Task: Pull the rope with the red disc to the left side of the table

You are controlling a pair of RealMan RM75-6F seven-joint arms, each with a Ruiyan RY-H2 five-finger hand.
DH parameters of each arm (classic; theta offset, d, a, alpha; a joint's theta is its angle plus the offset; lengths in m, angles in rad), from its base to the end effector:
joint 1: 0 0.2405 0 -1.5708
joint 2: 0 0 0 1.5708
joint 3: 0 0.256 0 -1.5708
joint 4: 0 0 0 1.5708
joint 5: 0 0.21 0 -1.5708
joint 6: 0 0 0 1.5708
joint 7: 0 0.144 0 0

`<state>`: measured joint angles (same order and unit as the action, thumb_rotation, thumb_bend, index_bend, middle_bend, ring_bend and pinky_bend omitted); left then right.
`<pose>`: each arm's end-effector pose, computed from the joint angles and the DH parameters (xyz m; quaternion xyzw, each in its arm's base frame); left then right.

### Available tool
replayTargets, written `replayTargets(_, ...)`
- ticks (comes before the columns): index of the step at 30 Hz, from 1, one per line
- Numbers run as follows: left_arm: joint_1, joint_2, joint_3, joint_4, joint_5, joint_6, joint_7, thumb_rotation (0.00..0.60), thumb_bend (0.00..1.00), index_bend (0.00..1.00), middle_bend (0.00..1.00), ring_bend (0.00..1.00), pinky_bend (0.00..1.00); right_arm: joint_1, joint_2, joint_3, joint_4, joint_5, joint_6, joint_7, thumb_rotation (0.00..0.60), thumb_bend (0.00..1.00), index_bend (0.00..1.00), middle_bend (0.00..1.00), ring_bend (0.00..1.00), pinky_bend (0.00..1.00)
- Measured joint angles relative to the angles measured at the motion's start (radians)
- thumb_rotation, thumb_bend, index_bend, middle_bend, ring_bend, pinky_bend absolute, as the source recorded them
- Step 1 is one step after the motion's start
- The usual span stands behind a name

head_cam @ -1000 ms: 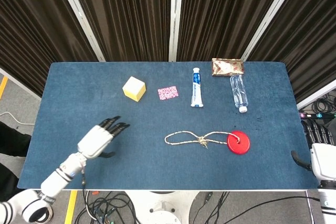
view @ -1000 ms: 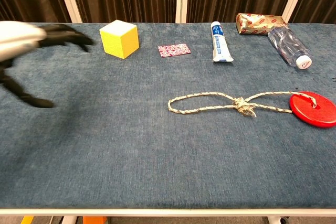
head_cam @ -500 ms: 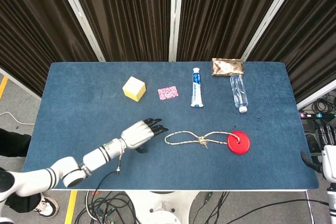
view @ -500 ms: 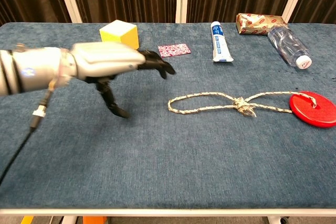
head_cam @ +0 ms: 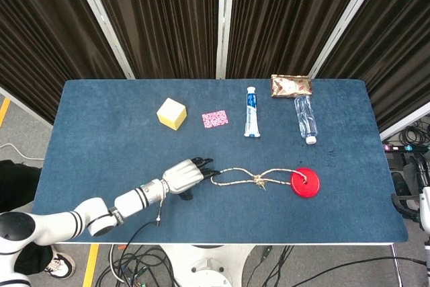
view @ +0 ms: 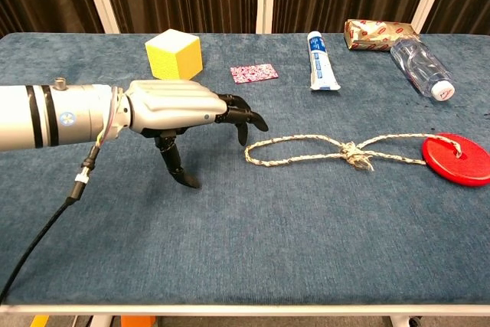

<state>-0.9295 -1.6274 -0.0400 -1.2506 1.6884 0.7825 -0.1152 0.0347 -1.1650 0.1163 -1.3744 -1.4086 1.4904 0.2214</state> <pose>-0.1045 0.3284 -0.0742 -0.8832 -0.2425 -0.3486 0.1990 -0.3668 -0.1782 0.1885 0.5219 -0.4031 0.3979 0.6378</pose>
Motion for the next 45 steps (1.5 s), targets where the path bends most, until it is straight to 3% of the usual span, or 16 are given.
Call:
replayTargets(7,-0.017,-0.018,0.006,0.009,0.013,0.049,-0.026,0.6,0.15,0.11,0.23,0.03,0.17,-0.002,-0.001,0.002,0.001,0.002,-0.002,-0.002,0.6,0.21,0.0,0.0,0.0,0.0)
replayTargets(17,-0.061,-0.076,0.038,0.086,0.017,0.022,-0.074,0.6,0.16,0.11,0.24,0.03,0.17,-0.003,0.001,0.003,0.005,0.006,-0.011,0.005,0.6,0.22,0.0,0.0,0.0,0.0)
replayTargets(22,-0.07,-0.066,0.045,0.083,0.003,0.013,-0.074,0.6,0.18,0.11,0.42,0.05,0.17,-0.003,-0.003,0.003,0.017,0.008,-0.015,0.012,0.6,0.22,0.0,0.0,0.0,0.0)
replayTargets(26,-0.069,-0.046,0.052,0.06,-0.015,0.001,-0.048,0.6,0.19,0.12,0.58,0.14,0.17,-0.004,-0.006,0.006,0.019,0.01,-0.014,0.015,0.6,0.24,0.0,0.0,0.0,0.0)
replayTargets(32,-0.061,-0.019,0.06,0.033,-0.053,-0.021,-0.009,0.6,0.22,0.15,0.71,0.27,0.18,-0.002,-0.009,0.006,0.02,0.011,-0.018,0.011,0.6,0.25,0.0,0.0,0.0,0.0)
replayTargets(34,-0.056,-0.012,0.061,0.025,-0.061,-0.022,0.004,0.6,0.25,0.18,0.76,0.35,0.2,-0.002,-0.009,0.008,0.021,0.013,-0.021,0.011,0.6,0.25,0.0,0.0,0.0,0.0)
replayTargets(36,-0.047,0.0,0.061,0.012,-0.074,-0.017,0.02,0.6,0.3,0.29,0.81,0.45,0.28,-0.001,-0.009,0.008,0.021,0.013,-0.021,0.011,0.6,0.25,0.0,0.0,0.0,0.0)
replayTargets(41,-0.002,0.031,0.058,-0.02,-0.1,0.041,0.089,0.6,0.39,0.68,0.95,0.69,0.64,-0.003,-0.008,0.008,0.02,0.013,-0.021,0.009,0.6,0.25,0.0,0.0,0.0,0.0)
replayTargets(45,0.067,0.093,0.062,-0.072,-0.129,0.122,0.173,0.6,0.4,0.74,0.98,0.73,0.69,-0.003,-0.005,0.009,0.016,0.014,-0.021,0.003,0.6,0.25,0.0,0.0,0.0,0.0)
